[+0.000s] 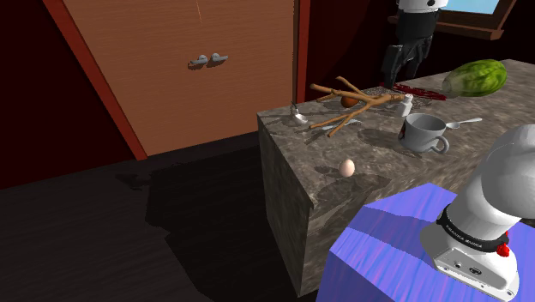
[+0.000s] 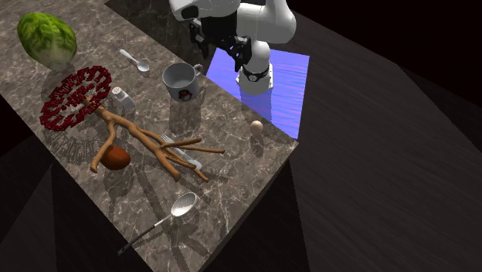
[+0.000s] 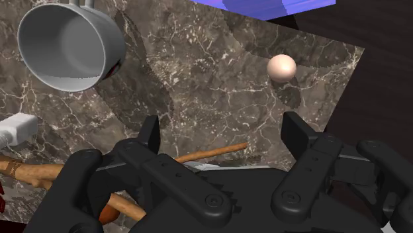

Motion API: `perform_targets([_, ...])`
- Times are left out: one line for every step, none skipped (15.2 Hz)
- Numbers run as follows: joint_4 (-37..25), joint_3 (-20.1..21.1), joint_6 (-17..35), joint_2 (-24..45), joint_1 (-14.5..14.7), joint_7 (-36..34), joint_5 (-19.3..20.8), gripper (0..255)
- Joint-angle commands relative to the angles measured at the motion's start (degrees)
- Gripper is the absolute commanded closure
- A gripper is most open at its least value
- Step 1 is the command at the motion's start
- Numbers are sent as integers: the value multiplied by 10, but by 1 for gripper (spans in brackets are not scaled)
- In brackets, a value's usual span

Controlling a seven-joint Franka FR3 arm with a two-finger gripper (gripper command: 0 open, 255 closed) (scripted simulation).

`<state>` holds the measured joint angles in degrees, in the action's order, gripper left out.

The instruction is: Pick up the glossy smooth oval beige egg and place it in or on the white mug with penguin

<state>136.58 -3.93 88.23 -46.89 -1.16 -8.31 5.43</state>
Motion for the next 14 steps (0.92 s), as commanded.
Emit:
perform_targets([0, 0, 0, 0, 0, 0, 0, 0])
perform_targets([14, 8, 13, 4, 2, -10, -4, 0])
perform_targets([27, 15, 27, 8, 4, -20, -7, 0])
perform_targets([40, 23, 40, 14, 7, -30, -11, 0])
perform_targets([52, 31, 54, 20, 9, -40, -15, 0])
perform_targets([63, 38, 68, 27, 12, -50, -19, 0])
perform_targets([74, 46, 82, 35, 15, -59, -22, 0])
perform_targets([84, 54, 97, 44, 18, -69, -26, 0])
perform_targets([93, 62, 112, 54, 20, -79, -30, 0])
perform_targets([102, 69, 127, 65, 23, -89, -34, 0])
perform_targets([110, 77, 142, 76, 26, -99, -37, 0])
perform_targets([117, 85, 158, 89, 29, -109, -41, 0])
perform_targets([124, 93, 174, 103, 32, -119, -44, 0])
perform_targets([130, 101, 190, 118, 34, -129, -47, 0])
